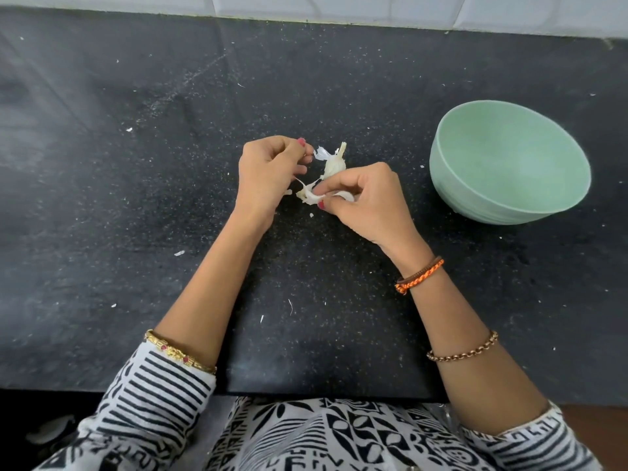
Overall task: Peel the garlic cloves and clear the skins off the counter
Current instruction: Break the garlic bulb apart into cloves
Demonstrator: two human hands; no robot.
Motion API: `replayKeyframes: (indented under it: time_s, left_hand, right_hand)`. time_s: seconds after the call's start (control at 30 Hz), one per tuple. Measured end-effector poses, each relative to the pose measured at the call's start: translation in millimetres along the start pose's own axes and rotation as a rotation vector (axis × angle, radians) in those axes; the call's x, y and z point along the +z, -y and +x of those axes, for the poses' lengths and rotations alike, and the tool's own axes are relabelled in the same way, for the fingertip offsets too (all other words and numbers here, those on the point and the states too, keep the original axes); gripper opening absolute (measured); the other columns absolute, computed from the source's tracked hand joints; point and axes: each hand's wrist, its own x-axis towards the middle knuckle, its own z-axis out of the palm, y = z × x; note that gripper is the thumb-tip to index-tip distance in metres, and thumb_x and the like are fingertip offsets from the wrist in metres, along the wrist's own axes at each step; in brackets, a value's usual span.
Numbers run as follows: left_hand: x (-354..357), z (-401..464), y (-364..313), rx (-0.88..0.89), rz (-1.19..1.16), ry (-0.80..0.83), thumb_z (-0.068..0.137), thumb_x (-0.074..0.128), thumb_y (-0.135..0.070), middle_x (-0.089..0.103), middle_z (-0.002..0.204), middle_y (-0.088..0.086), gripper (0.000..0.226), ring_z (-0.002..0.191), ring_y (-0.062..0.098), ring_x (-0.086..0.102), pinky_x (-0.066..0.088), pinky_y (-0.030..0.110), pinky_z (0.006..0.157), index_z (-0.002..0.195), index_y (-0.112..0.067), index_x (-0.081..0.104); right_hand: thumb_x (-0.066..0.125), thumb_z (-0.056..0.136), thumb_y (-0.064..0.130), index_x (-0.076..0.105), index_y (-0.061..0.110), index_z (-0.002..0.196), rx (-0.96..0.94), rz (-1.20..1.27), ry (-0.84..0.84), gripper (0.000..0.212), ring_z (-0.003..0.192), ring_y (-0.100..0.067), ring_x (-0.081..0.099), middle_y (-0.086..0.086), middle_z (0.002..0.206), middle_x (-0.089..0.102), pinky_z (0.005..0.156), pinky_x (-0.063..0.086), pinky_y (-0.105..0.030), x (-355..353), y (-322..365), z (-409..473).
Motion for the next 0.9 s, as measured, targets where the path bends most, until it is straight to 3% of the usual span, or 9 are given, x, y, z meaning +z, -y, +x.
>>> replayKeyframes:
  time_s: [0.1, 0.3, 0.37, 0.47, 0.53, 0.67, 0.77, 0.9]
  left_hand:
    - [0.4, 0.5, 1.5, 0.021, 0.029, -0.001, 0.091, 0.053, -0.014, 0.065, 0.073, -0.008, 0.026, 0.068, 0.008, 0.059, 0.043, 0.012, 0.059, 0.068, -0.019, 0.065]
    - [0.5, 2.0, 5.8, 0.059, 0.091, -0.007, 0.09, 0.055, -0.016, 0.065, 0.072, -0.009, 0.026, 0.067, 0.007, 0.059, 0.048, 0.023, 0.068, 0.066, -0.022, 0.064]
    - [0.4, 2.3, 5.8, 0.062, 0.095, -0.008, 0.09, 0.055, -0.016, 0.065, 0.073, -0.009, 0.026, 0.067, 0.006, 0.059, 0.047, 0.022, 0.068, 0.067, -0.022, 0.064]
    - [0.3, 2.1, 5.9, 0.069, 0.097, -0.008, 0.09, 0.055, -0.015, 0.065, 0.072, -0.009, 0.026, 0.066, 0.006, 0.059, 0.047, 0.022, 0.067, 0.067, -0.022, 0.064]
    - [1.0, 1.8, 6.4, 0.069, 0.095, -0.005, 0.09, 0.054, -0.015, 0.064, 0.071, -0.01, 0.026, 0.065, 0.005, 0.058, 0.045, 0.02, 0.065, 0.066, -0.021, 0.064]
    - [1.4, 3.2, 9.0, 0.072, 0.08, 0.0, 0.089, 0.055, -0.013, 0.065, 0.071, -0.008, 0.027, 0.066, 0.009, 0.058, 0.05, 0.027, 0.07, 0.065, -0.021, 0.064]
    - [1.5, 2.3, 10.0, 0.075, 0.101, 0.004, 0.088, 0.055, -0.015, 0.065, 0.072, -0.004, 0.025, 0.069, 0.013, 0.059, 0.049, 0.033, 0.072, 0.065, -0.02, 0.064]
    - [2.7, 0.1, 7.7, 0.059, 0.107, -0.003, 0.089, 0.056, -0.015, 0.065, 0.072, -0.004, 0.024, 0.068, 0.009, 0.059, 0.05, 0.03, 0.072, 0.067, -0.019, 0.064]
  right_hand:
    - [0.065, 0.082, 0.005, 0.075, 0.015, 0.088, 0.0, 0.07, -0.048, 0.016, 0.075, -0.015, 0.067, 0.004, 0.08, 0.071, 0.073, 0.053, -0.03, 1.7, 0.0, 0.6]
    - [0.072, 0.078, 0.012, 0.076, 0.014, 0.088, -0.012, -0.005, 0.018, 0.01, 0.079, -0.001, 0.062, 0.003, 0.087, 0.073, 0.073, 0.044, -0.005, -1.3, 0.2, 0.2]
    - [0.075, 0.076, 0.015, 0.076, 0.015, 0.085, -0.032, -0.038, 0.06, 0.008, 0.078, -0.002, 0.062, 0.005, 0.083, 0.072, 0.076, 0.046, -0.01, -2.2, 0.7, 0.3]
    - [0.075, 0.077, 0.019, 0.076, 0.018, 0.082, -0.066, -0.084, 0.121, 0.006, 0.081, -0.006, 0.064, 0.007, 0.082, 0.071, 0.082, 0.05, -0.028, -0.9, 0.9, 0.0]
    - [0.071, 0.081, 0.019, 0.076, 0.017, 0.086, -0.082, -0.041, 0.124, 0.007, 0.083, -0.007, 0.065, 0.006, 0.084, 0.073, 0.082, 0.051, -0.03, 1.6, 3.0, -1.0]
    - [0.059, 0.087, 0.006, 0.074, 0.012, 0.094, -0.1, 0.086, 0.02, 0.017, 0.081, -0.005, 0.067, 0.005, 0.087, 0.072, 0.079, 0.053, -0.021, 2.8, 5.7, -0.9]
    - [0.05, 0.087, -0.006, 0.072, 0.009, 0.098, -0.073, 0.106, -0.021, 0.029, 0.073, 0.0, 0.066, 0.014, 0.08, 0.065, 0.073, 0.055, -0.018, 1.8, 2.8, 0.5]
    - [0.049, 0.081, -0.01, 0.072, 0.009, 0.095, -0.061, 0.08, -0.276, 0.033, 0.075, 0.0, 0.064, 0.007, 0.082, 0.067, 0.075, 0.055, -0.021, -2.3, -4.8, 4.3]
